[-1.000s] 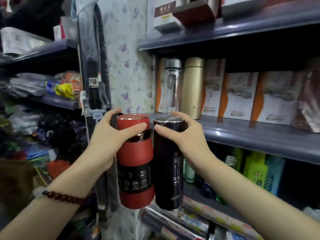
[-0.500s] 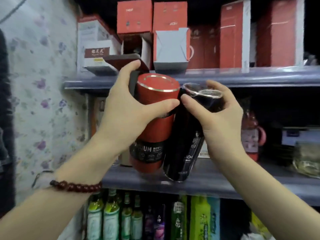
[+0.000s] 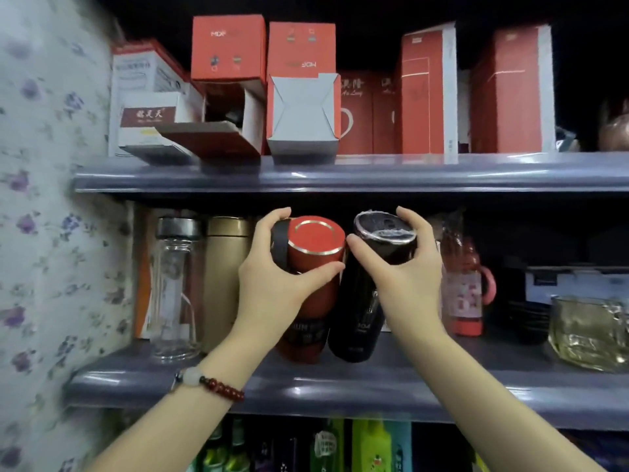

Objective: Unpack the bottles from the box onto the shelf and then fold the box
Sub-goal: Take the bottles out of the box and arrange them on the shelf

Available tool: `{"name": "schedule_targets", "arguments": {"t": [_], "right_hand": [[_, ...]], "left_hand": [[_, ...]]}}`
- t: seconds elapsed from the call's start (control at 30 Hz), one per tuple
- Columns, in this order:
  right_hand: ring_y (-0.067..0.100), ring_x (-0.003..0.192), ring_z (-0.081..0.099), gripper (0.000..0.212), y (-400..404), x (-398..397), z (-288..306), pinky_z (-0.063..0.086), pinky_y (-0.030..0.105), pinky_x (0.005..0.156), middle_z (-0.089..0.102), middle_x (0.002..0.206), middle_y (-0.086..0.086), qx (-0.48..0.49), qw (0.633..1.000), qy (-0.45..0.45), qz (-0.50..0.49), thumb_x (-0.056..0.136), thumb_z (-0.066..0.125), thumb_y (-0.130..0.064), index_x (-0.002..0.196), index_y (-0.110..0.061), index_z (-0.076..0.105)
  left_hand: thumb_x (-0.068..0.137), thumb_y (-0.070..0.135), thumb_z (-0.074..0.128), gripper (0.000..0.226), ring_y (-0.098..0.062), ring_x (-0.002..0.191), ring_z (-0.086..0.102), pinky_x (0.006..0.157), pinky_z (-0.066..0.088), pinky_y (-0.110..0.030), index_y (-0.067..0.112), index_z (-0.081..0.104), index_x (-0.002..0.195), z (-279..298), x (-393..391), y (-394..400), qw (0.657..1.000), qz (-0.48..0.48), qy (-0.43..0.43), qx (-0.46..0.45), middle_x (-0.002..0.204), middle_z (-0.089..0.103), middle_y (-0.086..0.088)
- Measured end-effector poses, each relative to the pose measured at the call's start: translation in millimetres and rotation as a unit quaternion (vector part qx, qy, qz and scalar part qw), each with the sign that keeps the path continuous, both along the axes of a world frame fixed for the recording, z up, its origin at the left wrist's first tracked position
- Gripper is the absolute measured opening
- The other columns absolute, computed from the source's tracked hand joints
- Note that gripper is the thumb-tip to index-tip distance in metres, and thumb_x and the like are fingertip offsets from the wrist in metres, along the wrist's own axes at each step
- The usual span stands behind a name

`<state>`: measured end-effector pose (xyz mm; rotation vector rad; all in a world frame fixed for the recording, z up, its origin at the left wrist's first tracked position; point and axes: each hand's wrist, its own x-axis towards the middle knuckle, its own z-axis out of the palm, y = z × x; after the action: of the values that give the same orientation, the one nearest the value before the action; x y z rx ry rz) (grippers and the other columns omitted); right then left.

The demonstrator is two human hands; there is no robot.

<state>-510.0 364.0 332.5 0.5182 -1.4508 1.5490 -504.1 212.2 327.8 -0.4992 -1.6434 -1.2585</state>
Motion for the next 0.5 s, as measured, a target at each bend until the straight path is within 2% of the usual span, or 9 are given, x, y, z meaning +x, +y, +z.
{"name": "schedule_targets", "arguments": {"t": [0.07, 0.13, 0.23, 0.37, 0.5], "right_hand": [[-0.003, 0.104, 0.058, 0.072, -2.2, -8.9, 9.8, 0.046, 0.017, 0.089, 0.058, 0.107, -0.022, 0.011, 0.999, -0.034, 0.004, 0.067, 0.084, -0.038, 0.130, -0.030, 0.049], [0.006, 0.108, 0.058, 0.076, -4.7, -20.6, 19.0, 0.046, 0.025, 0.094, 0.059, 0.110, -0.018, 0.021, 0.997, -0.070, 0.002, 0.067, 0.083, -0.041, 0.132, -0.026, 0.047], [0.013, 0.106, 0.060, 0.070, -8.4, -39.1, 31.1, 0.048, 0.034, 0.097, 0.063, 0.112, -0.008, 0.035, 0.993, -0.117, 0.006, 0.067, 0.083, -0.040, 0.126, -0.021, 0.049], [0.020, 0.106, 0.061, 0.068, -12.3, -57.7, 42.2, 0.050, 0.036, 0.095, 0.066, 0.112, 0.000, 0.063, 0.986, -0.156, -0.011, 0.063, 0.083, -0.038, 0.122, -0.019, 0.054], [0.023, 0.105, 0.062, 0.070, -18.0, -69.1, 43.6, 0.051, 0.037, 0.094, 0.067, 0.113, 0.004, 0.065, 0.983, -0.168, -0.028, 0.061, 0.084, -0.040, 0.121, -0.016, 0.057]], "left_hand": [[0.052, 0.035, 0.090, 0.082, 0.017, 0.099, 0.052, 0.080, 0.043, -0.002, 0.039, 0.049, 0.123, 7.5, -12.9, -1.8, 0.999, -0.005, -0.022, 0.023, 0.110, 0.055, 0.026], [0.052, 0.038, 0.089, 0.077, 0.009, 0.098, 0.056, 0.083, 0.047, -0.013, 0.036, 0.052, 0.120, 15.8, -27.2, -4.1, 0.998, -0.002, -0.043, 0.037, 0.107, 0.059, 0.022], [0.048, 0.049, 0.087, 0.077, -0.002, 0.097, 0.064, 0.087, 0.054, -0.027, 0.030, 0.058, 0.116, 25.7, -52.1, -7.7, 0.995, -0.014, -0.077, 0.064, 0.103, 0.067, 0.016], [0.033, 0.063, 0.086, 0.091, -0.013, 0.097, 0.069, 0.089, 0.057, -0.037, 0.026, 0.064, 0.113, 36.1, -80.1, -12.6, 0.985, -0.014, -0.125, 0.116, 0.103, 0.073, 0.007], [0.026, 0.065, 0.087, 0.088, -0.019, 0.091, 0.072, 0.086, 0.058, -0.042, 0.022, 0.068, 0.100, 37.6, -90.8, -17.0, 0.976, -0.061, -0.168, 0.128, 0.097, 0.075, 0.002]]}}
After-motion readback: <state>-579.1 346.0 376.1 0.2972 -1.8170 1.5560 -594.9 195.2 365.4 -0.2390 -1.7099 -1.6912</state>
